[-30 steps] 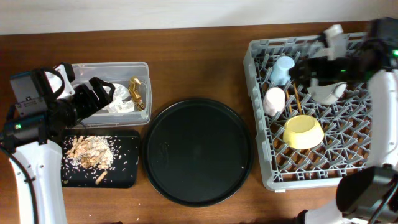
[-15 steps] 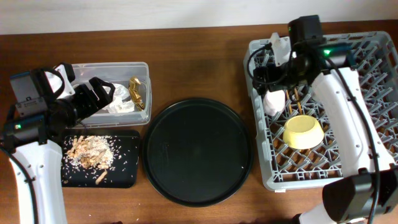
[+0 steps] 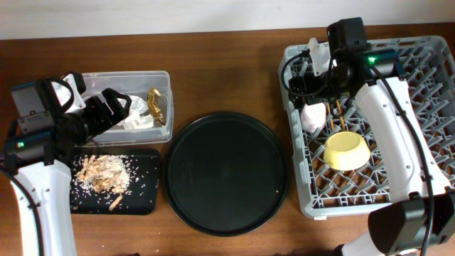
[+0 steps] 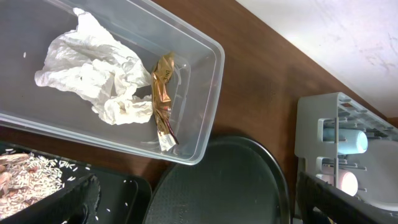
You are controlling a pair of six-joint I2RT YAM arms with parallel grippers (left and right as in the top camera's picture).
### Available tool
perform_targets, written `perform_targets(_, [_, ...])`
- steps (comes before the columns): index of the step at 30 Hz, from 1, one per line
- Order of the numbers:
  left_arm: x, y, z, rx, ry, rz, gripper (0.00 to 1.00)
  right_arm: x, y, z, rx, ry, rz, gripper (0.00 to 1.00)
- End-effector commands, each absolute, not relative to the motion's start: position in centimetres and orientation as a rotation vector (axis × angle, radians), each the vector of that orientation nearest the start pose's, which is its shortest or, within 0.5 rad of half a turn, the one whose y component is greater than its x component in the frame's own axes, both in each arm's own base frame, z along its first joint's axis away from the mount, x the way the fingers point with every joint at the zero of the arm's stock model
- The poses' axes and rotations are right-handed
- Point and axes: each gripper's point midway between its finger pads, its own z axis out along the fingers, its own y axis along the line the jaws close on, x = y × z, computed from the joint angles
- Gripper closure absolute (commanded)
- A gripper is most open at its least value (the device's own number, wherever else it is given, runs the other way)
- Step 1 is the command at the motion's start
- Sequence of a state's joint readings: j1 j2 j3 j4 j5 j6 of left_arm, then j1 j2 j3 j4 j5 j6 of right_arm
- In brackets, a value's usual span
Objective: Sort waste into correct bins and load items into the dishwasher rack
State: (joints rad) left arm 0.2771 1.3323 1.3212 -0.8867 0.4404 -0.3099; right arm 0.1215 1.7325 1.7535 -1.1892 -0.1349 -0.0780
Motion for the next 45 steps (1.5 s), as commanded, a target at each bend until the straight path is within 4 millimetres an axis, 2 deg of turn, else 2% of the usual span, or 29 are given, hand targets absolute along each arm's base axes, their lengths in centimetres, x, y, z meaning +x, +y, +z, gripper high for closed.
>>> perform_targets(1, [35.4,2.5,25.7,-0.513,2.350,-0.555,0.01,38.8,7.2,24.9,-0.306,2.627,0.182,0.01])
perform_targets(4, [35.4,2.5,25.7,-0.513,2.349,-0.555,0.01,37.1,7.8,28.6,-0.330,2.523,0.187,0.01])
perform_targets(7, [35.4,2.5,25.7,-0.512,2.350,-0.555,0.01,34.0,8.2,33.7,-0.355,2.370,0.190,0.01])
perform_targets(9, [35.4,2.5,25.7,-0.513,2.349,-0.555,0.01,31.3,7.7,37.3,-0.349,2.256,0.191,0.01])
perform_targets(12, [35.4,2.5,25.7,-0.513,2.349,-0.555,0.01,26.6,6.9,41.9,-0.337,2.091,0.188,0.01])
perform_targets(15, [35.4,2.5,25.7,-0.512,2.350,-0.555,0.01,20.2,5.7,46.2,-0.321,1.897,0.185,0.01])
perform_targets(17, [35.4,2.5,25.7,-0.513,2.349,-0.555,0.01,16.7,5.1,47.0,-0.315,1.816,0.183,0.01])
perform_targets(19, [35.4,2.5,25.7,-0.513,2.349,-0.555,0.01,14.1,4.6,46.3,-0.311,1.772,0.182,0.01])
perform_targets(21, [35.4,2.5,25.7,-0.513,2.349,-0.555,0.01,11.4,4.1,43.9,-0.308,1.740,0.182,0.01])
perform_targets(23, [35.4,2.5,25.7,-0.513,2.349,-0.555,0.01,10.5,4.0,41.9,-0.304,1.701,0.182,0.01])
perform_targets(25, [35.4,2.5,25.7,-0.512,2.350,-0.555,0.01,10.4,4.0,40.0,-0.300,1.655,0.181,0.01])
perform_targets(28, [35.4,2.5,25.7,-0.512,2.350,-0.555,0.01,12.4,4.3,36.7,-0.290,1.564,0.181,0.01])
perform_targets(33, [35.4,2.5,25.7,-0.513,2.349,-0.555,0.01,17.8,5.2,33.2,-0.273,1.410,0.173,0.01])
perform_targets(36, [35.4,2.5,25.7,-0.512,2.350,-0.555,0.01,20.2,5.7,31.5,-0.263,1.309,0.169,0.01])
perform_targets(41, [35.4,2.5,25.7,-0.513,2.349,-0.555,0.01,22.0,5.3,27.6,-0.222,1.230,0.143,0.01])
perform_targets(45, [35.4,2.5,25.7,-0.513,2.349,-0.555,0.01,23.3,5.2,23.6,-0.214,1.305,0.131,0.01])
